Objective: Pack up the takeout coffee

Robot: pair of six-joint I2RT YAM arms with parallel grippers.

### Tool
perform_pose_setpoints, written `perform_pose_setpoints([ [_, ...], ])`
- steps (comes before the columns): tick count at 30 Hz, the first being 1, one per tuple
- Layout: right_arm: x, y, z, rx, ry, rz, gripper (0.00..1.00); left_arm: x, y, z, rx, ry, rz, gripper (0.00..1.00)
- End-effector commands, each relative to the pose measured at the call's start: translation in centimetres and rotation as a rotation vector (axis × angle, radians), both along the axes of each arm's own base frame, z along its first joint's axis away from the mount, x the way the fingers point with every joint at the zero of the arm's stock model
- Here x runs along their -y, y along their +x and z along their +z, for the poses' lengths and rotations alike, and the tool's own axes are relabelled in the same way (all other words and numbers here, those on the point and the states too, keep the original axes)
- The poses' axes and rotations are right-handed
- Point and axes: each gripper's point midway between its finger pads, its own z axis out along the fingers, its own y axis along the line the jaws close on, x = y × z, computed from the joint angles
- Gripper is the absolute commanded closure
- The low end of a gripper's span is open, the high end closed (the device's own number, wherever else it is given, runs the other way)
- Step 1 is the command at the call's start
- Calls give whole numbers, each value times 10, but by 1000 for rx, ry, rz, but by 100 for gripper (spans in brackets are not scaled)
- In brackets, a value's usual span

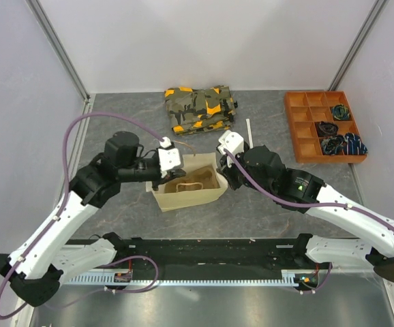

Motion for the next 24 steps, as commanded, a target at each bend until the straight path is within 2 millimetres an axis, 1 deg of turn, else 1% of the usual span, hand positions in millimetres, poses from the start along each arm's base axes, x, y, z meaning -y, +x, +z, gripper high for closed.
perform_pose_setpoints([
  [1, -2, 2, 24, 18, 82, -21, 100, 16, 45, -12, 271, 49, 47, 98],
  [2, -3, 1, 27, 12, 91, -18, 100, 19, 50, -15, 287, 47, 49, 98],
  [3, -3, 1, 25, -2, 90, -14, 100, 22, 55, -22, 297, 41, 52, 98],
  [4, -3, 1, 25, -11, 93, -16, 100, 28, 59, -17, 330, 13, 45, 98],
  [5, -3, 2, 25, -18, 99, -16, 100, 33, 61, -20, 336, 9, 28, 98],
  [6, -1, 3, 24, -38, 112, -20, 100, 37, 60, -28, 331, 2, 3, 98],
  [7, -1, 4, 23, -52, 118, -20, 100, 42, 61, -25, 346, -22, -9, 98],
  [8, -1, 5, 24, -61, 127, -18, 100, 46, 61, -31, 332, -22, -26, 98],
  [9, 2, 10, 23, -77, 136, -33, 100, 51, 56, -36, 317, -33, -62, 98],
  [10, 0, 8, 22, -98, 145, -7, 100, 54, 55, -35, 320, -49, -79, 98],
  [12, 1, 12, 22, -113, 152, -7, 100, 63, 50, -41, 289, -63, -130, 98],
  [13, 1, 11, 21, -126, 159, 7, 100, 65, 48, -43, 280, -66, -149, 98],
  [15, 2, 15, 21, -137, 166, 13, 100, 72, 48, -47, 263, -66, -185, 98],
  [18, 1, 18, 22, -146, 170, 23, 100, 77, 49, -51, 273, -49, -227, 98],
  [19, 1, 18, 22, -149, 170, 26, 100, 80, 52, -57, 256, -36, -227, 98],
  [20, 0, 19, 25, -149, 178, 26, 100, 81, 54, -59, 242, -28, -222, 98],
  [21, 1, 20, 23, -156, 172, 22, 100, 82, 57, -57, 233, -21, -213, 98],
  [22, 1, 21, 23, -157, 173, 20, 100, 83, 60, -62, 218, -8, -208, 98],
  [24, 1, 21, 23, -157, 173, 20, 100, 84, 65, -66, 227, 9, -190, 98],
])
